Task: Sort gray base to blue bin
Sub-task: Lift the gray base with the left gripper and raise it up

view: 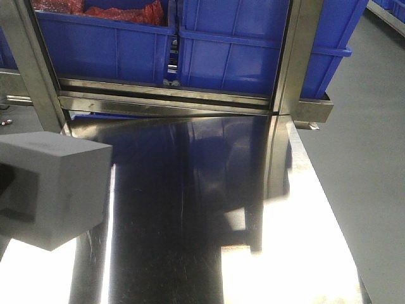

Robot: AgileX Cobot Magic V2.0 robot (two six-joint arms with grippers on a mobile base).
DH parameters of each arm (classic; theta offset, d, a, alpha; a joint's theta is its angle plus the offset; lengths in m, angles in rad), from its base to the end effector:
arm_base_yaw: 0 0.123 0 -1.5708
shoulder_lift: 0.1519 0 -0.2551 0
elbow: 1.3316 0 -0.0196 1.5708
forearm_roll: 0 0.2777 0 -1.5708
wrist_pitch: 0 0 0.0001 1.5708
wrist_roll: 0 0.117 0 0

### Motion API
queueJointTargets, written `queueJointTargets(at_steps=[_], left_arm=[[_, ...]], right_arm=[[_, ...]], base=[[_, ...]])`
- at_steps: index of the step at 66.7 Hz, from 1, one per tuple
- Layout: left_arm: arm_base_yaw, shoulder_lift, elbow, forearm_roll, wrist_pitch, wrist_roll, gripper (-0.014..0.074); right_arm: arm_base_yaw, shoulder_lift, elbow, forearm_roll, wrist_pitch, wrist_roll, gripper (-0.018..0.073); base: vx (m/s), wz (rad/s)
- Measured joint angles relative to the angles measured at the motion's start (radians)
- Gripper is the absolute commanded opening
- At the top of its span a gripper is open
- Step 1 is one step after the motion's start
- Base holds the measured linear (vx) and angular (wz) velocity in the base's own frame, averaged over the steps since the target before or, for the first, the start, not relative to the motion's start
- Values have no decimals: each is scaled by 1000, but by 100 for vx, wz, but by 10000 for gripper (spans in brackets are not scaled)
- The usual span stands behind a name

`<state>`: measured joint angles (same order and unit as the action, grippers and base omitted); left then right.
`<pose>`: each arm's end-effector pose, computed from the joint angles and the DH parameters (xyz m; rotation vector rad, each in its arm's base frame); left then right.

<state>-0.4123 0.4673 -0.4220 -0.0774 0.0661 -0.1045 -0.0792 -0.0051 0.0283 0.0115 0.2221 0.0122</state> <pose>0.1700 -0.0750 0.2994 0.1897 1.6031 -0.4652 0.1386 -0.0107 0.1792 0.0868 1.7268 -0.0390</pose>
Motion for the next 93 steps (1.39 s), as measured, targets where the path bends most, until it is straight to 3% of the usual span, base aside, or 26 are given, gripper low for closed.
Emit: queueJointTargets(at_steps=[18, 93], left_arm=[[0, -127, 33, 0, 12, 0, 2], [0, -131, 36, 0, 30, 0, 2]], right_arm=[[0, 0, 0, 0, 0, 0, -5], [0, 0, 0, 0, 0, 0, -5]], base=[[0, 0], [0, 0]])
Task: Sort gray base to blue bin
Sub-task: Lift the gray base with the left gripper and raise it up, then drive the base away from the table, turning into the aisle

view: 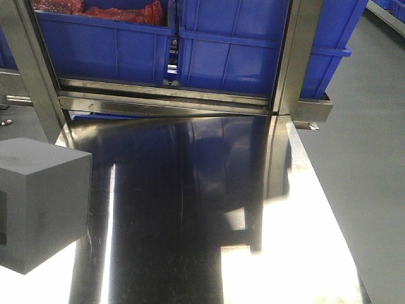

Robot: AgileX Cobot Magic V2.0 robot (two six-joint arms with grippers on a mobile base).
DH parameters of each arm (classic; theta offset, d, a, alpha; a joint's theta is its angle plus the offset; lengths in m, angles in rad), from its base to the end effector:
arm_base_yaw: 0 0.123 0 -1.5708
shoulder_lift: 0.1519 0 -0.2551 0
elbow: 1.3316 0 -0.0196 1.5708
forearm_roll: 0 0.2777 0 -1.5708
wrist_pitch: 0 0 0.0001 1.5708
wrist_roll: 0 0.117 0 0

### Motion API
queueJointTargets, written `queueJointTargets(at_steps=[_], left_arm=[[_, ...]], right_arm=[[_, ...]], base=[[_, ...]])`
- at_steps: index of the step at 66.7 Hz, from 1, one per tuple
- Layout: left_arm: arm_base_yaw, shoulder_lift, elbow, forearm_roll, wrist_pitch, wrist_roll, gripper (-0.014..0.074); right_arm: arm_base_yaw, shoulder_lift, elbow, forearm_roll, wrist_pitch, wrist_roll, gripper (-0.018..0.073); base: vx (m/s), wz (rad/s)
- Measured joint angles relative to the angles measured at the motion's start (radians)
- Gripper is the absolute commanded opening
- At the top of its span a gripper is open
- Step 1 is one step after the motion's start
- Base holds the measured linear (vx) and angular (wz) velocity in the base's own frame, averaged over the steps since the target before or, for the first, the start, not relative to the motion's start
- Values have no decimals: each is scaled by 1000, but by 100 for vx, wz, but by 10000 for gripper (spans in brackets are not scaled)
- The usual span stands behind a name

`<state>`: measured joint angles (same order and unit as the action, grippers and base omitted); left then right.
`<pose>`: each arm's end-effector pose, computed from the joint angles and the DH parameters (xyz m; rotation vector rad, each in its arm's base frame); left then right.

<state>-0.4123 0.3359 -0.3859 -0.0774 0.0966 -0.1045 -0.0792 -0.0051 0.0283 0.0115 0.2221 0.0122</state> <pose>0.1499 -0.0665 0.3047 0.1843 1.5381 -0.4777 0.1386 -0.0107 0.1792 0.0868 1.7268 -0.0390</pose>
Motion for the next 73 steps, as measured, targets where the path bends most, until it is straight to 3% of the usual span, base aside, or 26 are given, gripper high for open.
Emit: queueJointTargets(at_steps=[34, 73], left_arm=[[1, 0, 0, 0, 0, 1, 2], [1, 0, 0, 0, 0, 1, 2]], right_arm=[[0, 0, 0, 0, 0, 0, -5], [0, 0, 0, 0, 0, 0, -5]], base=[[-4, -14], [-14, -70]])
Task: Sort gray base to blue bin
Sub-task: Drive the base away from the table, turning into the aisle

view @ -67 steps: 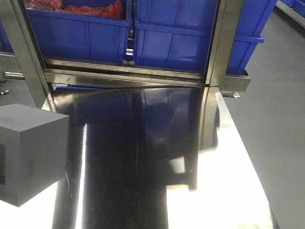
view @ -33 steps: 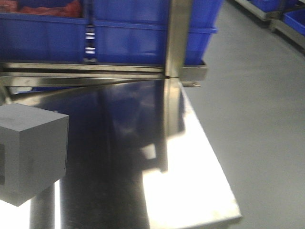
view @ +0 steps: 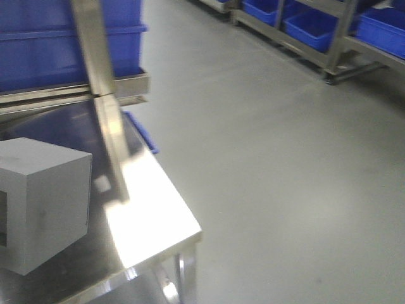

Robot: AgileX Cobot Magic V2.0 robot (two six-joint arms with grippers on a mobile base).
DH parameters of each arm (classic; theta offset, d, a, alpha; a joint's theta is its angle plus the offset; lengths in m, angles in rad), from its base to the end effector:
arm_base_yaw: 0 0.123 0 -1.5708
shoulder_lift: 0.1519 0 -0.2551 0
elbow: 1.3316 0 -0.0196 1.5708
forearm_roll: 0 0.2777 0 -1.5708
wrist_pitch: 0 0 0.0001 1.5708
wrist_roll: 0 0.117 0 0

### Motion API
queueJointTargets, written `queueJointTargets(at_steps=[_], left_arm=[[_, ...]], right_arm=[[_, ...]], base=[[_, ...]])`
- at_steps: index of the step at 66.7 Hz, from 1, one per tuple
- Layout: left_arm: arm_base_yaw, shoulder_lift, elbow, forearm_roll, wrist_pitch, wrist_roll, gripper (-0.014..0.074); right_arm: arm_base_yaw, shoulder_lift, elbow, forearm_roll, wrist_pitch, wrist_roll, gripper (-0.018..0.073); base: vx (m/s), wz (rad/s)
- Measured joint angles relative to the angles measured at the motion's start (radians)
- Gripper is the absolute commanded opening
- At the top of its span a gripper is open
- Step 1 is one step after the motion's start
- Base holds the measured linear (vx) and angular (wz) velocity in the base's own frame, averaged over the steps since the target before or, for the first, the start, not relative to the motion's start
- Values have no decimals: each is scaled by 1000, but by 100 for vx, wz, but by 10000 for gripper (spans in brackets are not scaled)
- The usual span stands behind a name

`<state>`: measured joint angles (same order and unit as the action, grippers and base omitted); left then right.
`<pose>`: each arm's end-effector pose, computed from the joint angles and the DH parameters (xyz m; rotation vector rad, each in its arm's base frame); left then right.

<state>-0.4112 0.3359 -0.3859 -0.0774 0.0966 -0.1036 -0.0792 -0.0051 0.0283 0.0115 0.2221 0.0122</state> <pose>0.1499 -0.0663 0.3047 0.1841 1.5380 -0.4761 0.1386 -0.0107 0.1792 0.0868 1.7268 -0.0390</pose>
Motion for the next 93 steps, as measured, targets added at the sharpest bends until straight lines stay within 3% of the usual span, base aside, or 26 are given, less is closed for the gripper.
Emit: queueJointTargets(at_steps=[93], left_arm=[[0, 0, 0, 0, 0, -1, 2]], right_arm=[[0, 0, 0, 0, 0, 0, -5]], base=[[1, -60]])
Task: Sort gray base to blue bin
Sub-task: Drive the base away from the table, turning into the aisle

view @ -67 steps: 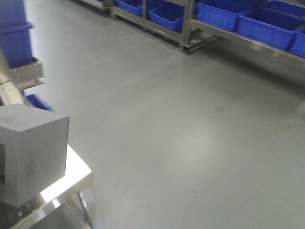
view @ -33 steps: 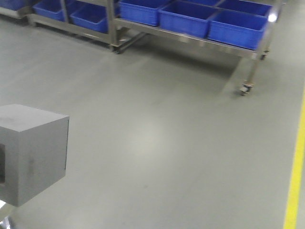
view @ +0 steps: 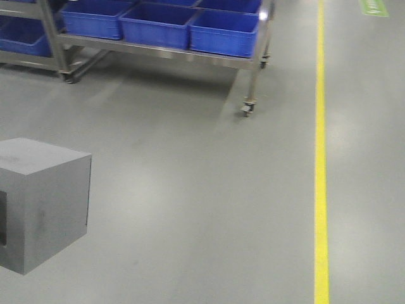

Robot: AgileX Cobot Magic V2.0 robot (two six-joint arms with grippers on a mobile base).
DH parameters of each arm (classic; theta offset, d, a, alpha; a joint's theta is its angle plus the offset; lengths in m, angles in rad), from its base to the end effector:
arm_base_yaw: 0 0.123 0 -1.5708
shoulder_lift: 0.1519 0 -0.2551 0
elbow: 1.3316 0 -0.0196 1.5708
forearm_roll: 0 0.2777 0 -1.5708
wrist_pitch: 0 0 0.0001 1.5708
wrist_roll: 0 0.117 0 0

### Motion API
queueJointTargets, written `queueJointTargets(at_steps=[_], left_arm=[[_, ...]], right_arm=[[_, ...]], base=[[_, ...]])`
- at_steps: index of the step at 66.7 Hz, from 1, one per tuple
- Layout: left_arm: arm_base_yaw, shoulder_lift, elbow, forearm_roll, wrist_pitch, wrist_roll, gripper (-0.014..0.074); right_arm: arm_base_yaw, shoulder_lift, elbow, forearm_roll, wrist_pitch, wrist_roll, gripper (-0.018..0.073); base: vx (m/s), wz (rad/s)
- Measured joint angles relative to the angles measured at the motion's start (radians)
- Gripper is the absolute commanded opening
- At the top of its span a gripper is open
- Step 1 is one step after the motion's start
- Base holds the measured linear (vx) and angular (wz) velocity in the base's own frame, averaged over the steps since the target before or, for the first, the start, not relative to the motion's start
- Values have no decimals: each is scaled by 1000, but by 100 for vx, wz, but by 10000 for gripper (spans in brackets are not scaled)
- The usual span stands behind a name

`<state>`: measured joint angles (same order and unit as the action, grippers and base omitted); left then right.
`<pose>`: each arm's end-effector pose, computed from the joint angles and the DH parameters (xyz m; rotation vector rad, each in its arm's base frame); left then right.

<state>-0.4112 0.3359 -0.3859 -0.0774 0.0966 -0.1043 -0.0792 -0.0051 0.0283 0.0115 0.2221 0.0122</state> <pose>0.1499 -0.0663 0.3047 0.1836 1.5381 -0.4767 0.1386 -0.0107 0.1792 0.0868 1.7268 -0.0390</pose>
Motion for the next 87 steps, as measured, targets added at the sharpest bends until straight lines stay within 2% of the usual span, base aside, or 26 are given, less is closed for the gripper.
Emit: queueJointTargets(at_steps=[37, 87], left_arm=[[0, 0, 0, 0, 1, 0, 2], [0, 0, 0, 0, 1, 0, 2]], right_arm=[[0, 0, 0, 0, 0, 0, -5], [0, 0, 0, 0, 0, 0, -5]], base=[[10, -32], [24, -5]])
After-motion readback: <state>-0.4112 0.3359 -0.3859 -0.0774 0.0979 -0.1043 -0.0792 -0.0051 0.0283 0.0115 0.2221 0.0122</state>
